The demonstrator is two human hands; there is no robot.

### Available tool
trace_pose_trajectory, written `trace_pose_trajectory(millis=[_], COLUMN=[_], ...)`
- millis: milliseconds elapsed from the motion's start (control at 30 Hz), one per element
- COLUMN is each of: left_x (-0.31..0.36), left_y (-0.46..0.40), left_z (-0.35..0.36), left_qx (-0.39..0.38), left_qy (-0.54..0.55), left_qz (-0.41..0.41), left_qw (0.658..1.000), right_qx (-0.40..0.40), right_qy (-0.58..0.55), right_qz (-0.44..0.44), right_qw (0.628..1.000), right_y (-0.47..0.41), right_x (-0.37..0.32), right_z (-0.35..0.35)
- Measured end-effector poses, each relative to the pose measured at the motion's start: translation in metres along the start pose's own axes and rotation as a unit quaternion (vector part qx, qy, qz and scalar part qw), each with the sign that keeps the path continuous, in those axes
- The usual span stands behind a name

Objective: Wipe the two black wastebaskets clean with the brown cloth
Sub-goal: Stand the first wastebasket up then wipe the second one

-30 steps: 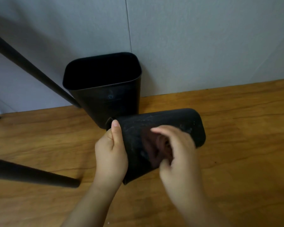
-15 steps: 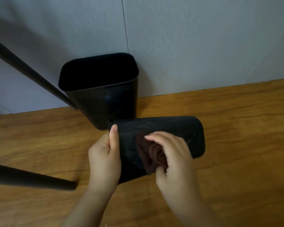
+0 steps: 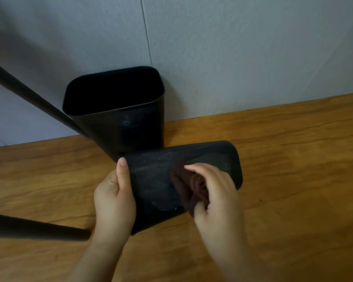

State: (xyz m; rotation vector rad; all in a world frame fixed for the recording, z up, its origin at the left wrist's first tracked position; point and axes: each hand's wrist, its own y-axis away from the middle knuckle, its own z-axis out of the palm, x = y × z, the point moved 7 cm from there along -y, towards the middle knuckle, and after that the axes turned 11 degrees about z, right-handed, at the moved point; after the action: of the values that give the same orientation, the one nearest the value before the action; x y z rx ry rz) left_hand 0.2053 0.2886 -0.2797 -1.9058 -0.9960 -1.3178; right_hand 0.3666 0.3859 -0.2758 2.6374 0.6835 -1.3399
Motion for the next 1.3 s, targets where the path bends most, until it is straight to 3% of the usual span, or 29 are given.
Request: trace_pose_trajectory(millis=[167,267,433,567,700,767,900,967,1167,1300], left_x=[-0.002,0.002,-0.001,-0.003,-0.001,-0.001,-0.003,-0.003,0.001,0.008], left_y=[0.003,0.003,0.001,0.0,-0.002,-0.003,-0.004,-0.004,-0.004,-0.006], left_z=[-0.004,0.0,-0.002,-0.005,-0.001,0.001,-0.001,-0.004,-0.002,0.006], left_qx=[0.009,0.004,0.001,0.004,-0.001,0.0,0.006,0.012,-0.003,-0.023], left_qy=[-0.007,0.004,-0.003,-0.005,0.007,0.004,-0.015,-0.015,0.002,0.004], left_qz=[-0.012,-0.01,-0.007,-0.006,-0.008,-0.006,0.002,0.001,0.004,0.017], left_qw=[1.0,1.0,1.0,1.0,1.0,1.0,1.0,1.0,1.0,1.0], right_qx=[0.082,0.113,0.037,0.074,0.109,0.089,-0.025,-0.031,0.13,0.128], right_qy=[-0.048,-0.046,-0.055,-0.12,-0.084,-0.073,-0.027,-0.016,-0.098,-0.06], right_qz=[0.152,0.187,0.087,0.163,0.179,0.147,0.012,-0.015,0.177,0.176], right_qw=[0.984,0.975,0.994,0.976,0.974,0.982,0.999,0.999,0.971,0.974], right_y=[-0.049,-0.038,-0.002,-0.036,-0.015,0.006,0.029,0.022,-0.024,0.0], right_x=[0.062,0.059,0.027,0.079,0.059,0.034,-0.01,-0.009,0.061,0.035], right_z=[-0.037,-0.036,-0.01,-0.032,-0.026,-0.01,0.019,0.014,-0.034,-0.019])
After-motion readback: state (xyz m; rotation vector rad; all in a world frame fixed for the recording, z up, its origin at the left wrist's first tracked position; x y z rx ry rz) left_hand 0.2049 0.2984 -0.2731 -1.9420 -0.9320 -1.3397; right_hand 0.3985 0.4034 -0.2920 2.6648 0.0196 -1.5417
